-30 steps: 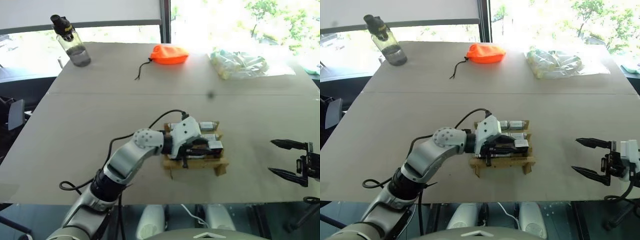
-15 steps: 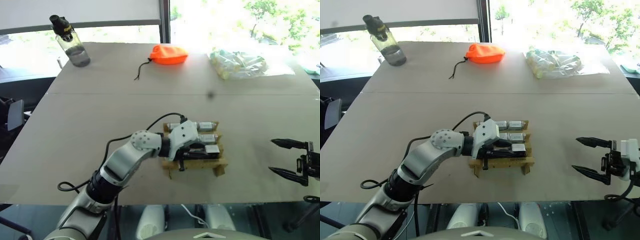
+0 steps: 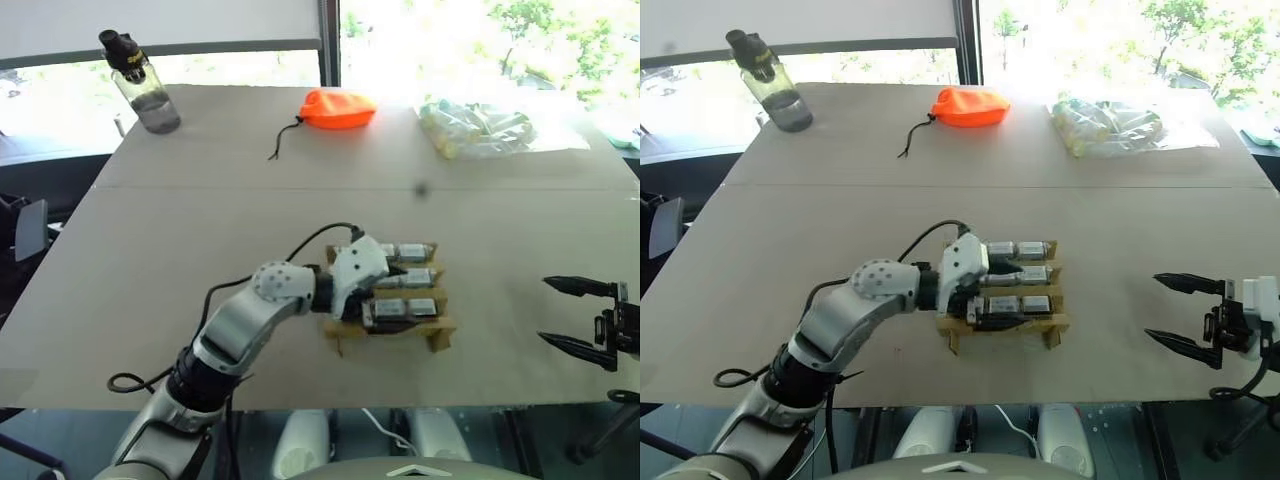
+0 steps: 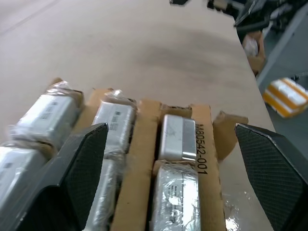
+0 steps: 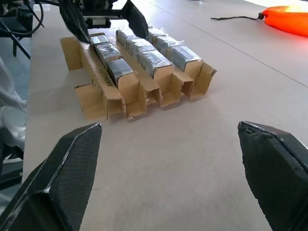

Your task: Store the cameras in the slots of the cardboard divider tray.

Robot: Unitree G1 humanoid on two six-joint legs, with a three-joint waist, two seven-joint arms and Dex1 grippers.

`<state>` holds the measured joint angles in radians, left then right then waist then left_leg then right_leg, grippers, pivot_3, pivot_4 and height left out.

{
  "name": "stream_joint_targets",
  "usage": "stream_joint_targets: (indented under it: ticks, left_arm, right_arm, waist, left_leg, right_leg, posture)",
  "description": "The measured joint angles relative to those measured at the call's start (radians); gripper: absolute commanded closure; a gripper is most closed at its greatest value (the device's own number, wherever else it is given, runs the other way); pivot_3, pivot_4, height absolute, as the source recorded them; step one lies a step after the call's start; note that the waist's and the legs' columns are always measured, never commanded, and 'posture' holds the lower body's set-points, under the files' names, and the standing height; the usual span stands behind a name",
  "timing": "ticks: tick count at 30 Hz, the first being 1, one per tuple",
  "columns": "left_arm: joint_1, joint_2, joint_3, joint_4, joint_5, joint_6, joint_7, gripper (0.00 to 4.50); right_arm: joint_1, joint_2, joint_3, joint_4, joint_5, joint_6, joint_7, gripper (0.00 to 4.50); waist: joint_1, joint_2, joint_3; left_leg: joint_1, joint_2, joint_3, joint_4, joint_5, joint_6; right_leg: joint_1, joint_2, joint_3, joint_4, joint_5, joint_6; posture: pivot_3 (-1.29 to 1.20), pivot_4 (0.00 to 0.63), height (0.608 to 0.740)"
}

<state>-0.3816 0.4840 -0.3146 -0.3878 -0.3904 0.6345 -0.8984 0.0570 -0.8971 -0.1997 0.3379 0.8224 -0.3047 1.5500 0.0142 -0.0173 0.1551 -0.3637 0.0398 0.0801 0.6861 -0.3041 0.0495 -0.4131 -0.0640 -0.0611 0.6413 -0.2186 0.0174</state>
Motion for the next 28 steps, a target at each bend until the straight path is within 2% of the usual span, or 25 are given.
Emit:
stream_joint_targets:
  ticks: [4, 10, 15, 19, 22, 28]
  left_arm:
    - [0.054, 0.019, 0.106, -0.028, -0.049, 0.007, 0.023, 0.05]
    - [0.178, 0.024, 0.355, -0.027, -0.093, -0.021, 0.122, 0.05]
    - [0.417, 0.015, 0.513, -0.026, -0.084, -0.104, 0.184, 0.05]
    - [0.590, -0.017, 0.581, -0.027, -0.072, -0.170, 0.223, 0.05]
    - [0.659, -0.038, 0.590, -0.028, -0.063, -0.223, 0.234, 0.05]
    - [0.691, -0.049, 0.587, -0.027, -0.061, -0.283, 0.239, 0.05]
  right_arm:
    - [-0.033, 0.004, 0.001, 0.010, -0.002, 0.016, 0.001, 0.00]
    - [-0.114, 0.086, -0.010, 0.058, -0.022, 0.064, 0.002, 0.00]
    - [-0.147, 0.141, -0.052, 0.084, -0.047, 0.126, -0.063, 0.00]
    - [-0.149, 0.161, -0.092, 0.114, -0.095, 0.150, -0.170, 0.00]
    - [-0.136, 0.165, -0.095, 0.112, -0.138, 0.173, -0.241, 0.00]
    - [-0.108, 0.184, -0.095, 0.099, -0.183, 0.204, -0.272, 0.00]
  waist:
    - [0.001, 0.000, 0.000]
    - [-0.002, 0.000, 0.000]
    - [0.000, 0.001, 0.001]
    - [0.005, 0.001, 0.001]
    - [0.007, 0.001, 0.001]
    - [0.002, 0.002, 0.000]
  left_leg:
    - [0.000, 0.000, 0.000, 0.000, 0.000, 0.000]
    - [0.000, 0.000, 0.000, 0.000, 0.000, 0.000]
    - [0.000, 0.000, 0.002, -0.001, 0.001, -0.003]
    - [-0.002, 0.000, 0.001, -0.001, -0.001, 0.001]
    - [-0.001, 0.000, 0.001, -0.001, -0.002, 0.002]
    - [-0.001, 0.000, 0.000, -0.001, -0.002, 0.002]
  right_leg:
    - [0.000, -0.001, 0.000, 0.000, 0.000, 0.000]
    - [0.000, -0.001, 0.000, 0.000, 0.000, 0.000]
    - [0.000, -0.007, 0.000, -0.001, 0.000, 0.000]
    - [-0.001, -0.008, -0.001, -0.002, 0.000, -0.001]
    - [0.000, -0.009, -0.002, -0.002, -0.002, -0.004]
    - [-0.001, -0.008, -0.002, -0.002, -0.002, -0.005]
  posture:
    - [0.00, 0.150, 0.740]
    - [0.00, 0.150, 0.740]
    - [0.00, 0.150, 0.740]
    - [0.00, 0.150, 0.740]
    - [0.00, 0.150, 0.740]
    - [0.00, 0.150, 0.740]
